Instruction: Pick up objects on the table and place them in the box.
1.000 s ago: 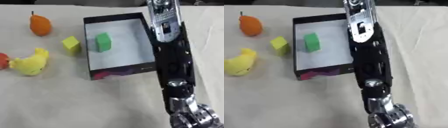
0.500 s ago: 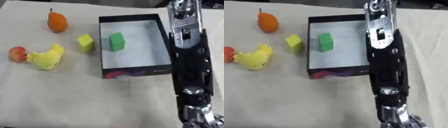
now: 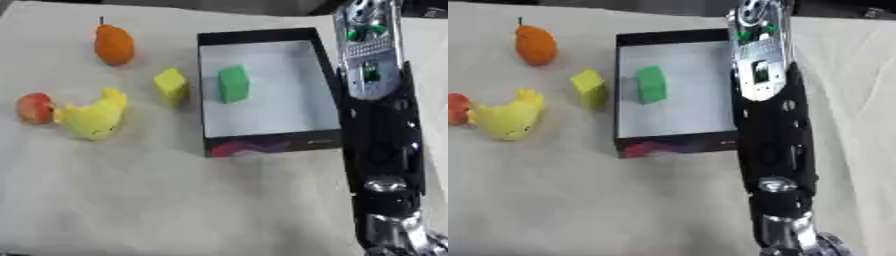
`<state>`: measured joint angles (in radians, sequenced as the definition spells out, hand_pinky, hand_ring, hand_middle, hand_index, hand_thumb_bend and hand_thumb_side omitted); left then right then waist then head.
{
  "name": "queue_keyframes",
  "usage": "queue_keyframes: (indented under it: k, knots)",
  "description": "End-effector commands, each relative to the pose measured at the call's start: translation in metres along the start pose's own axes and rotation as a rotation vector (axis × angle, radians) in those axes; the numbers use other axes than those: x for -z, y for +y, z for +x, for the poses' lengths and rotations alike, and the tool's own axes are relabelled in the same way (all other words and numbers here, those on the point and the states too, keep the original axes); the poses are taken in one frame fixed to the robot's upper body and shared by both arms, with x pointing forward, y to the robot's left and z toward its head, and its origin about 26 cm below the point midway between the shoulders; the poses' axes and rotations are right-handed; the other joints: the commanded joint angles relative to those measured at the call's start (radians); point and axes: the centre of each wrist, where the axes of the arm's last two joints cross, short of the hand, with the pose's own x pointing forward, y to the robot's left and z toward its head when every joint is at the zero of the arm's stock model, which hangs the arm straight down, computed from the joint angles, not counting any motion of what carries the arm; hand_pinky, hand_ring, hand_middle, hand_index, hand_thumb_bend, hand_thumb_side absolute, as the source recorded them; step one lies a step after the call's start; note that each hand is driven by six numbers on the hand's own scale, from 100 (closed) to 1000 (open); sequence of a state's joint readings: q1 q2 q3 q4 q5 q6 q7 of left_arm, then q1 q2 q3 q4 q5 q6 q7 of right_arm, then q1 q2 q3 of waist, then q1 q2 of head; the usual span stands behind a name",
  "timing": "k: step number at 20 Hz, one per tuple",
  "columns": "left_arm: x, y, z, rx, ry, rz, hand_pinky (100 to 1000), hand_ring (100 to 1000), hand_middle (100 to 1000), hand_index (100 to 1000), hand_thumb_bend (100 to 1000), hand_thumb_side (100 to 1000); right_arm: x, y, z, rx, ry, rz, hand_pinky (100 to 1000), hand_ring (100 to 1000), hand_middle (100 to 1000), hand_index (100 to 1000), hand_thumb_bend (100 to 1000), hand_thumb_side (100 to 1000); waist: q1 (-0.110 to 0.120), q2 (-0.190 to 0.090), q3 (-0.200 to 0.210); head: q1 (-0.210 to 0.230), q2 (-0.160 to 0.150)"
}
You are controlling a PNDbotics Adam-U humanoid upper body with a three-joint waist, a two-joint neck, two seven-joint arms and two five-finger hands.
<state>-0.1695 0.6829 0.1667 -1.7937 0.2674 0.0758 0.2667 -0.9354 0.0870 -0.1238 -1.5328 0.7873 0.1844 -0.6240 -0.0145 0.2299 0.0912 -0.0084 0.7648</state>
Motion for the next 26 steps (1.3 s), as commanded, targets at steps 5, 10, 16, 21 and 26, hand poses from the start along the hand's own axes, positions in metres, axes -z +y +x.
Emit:
queue_keyframes:
  k: [5, 10, 16, 21, 26]
  knots:
    - [0.036, 0.04, 0.039, 0.536, -0.182, -0.242, 766, 814, 814, 894, 565, 570, 0.003, -0.001, 0.006, 0.007, -0.025, -0.008, 885, 785, 787, 877, 100, 604, 0.025, -0.032, 0.007, -0.005, 0.005]
    - [0.057, 0.06, 0.044, 0.823, -0.154, -0.501, 813, 845, 835, 910, 625, 515, 0.001, -0.001, 0.004, 0.0, -0.022, -0.005, 885, 785, 787, 877, 100, 603, 0.028, -0.041, 0.005, -0.018, 0.005]
    - [0.085, 0.083, 0.051, 0.978, -0.028, -0.807, 830, 847, 831, 903, 677, 417, -0.001, -0.001, 0.001, -0.007, -0.014, -0.003, 885, 784, 787, 877, 100, 605, 0.034, -0.048, 0.004, -0.02, 0.005]
    - [0.094, 0.09, 0.03, 0.966, 0.107, -0.896, 802, 814, 788, 874, 671, 369, -0.003, -0.001, 0.0, 0.001, -0.01, 0.001, 885, 782, 785, 877, 100, 606, 0.038, -0.046, 0.0, -0.005, 0.005]
    - [0.097, 0.082, 0.007, 0.983, 0.218, -0.949, 774, 782, 752, 865, 650, 272, -0.004, 0.0, 0.001, 0.008, -0.008, 0.003, 886, 780, 783, 877, 100, 606, 0.037, -0.043, -0.003, 0.005, 0.005]
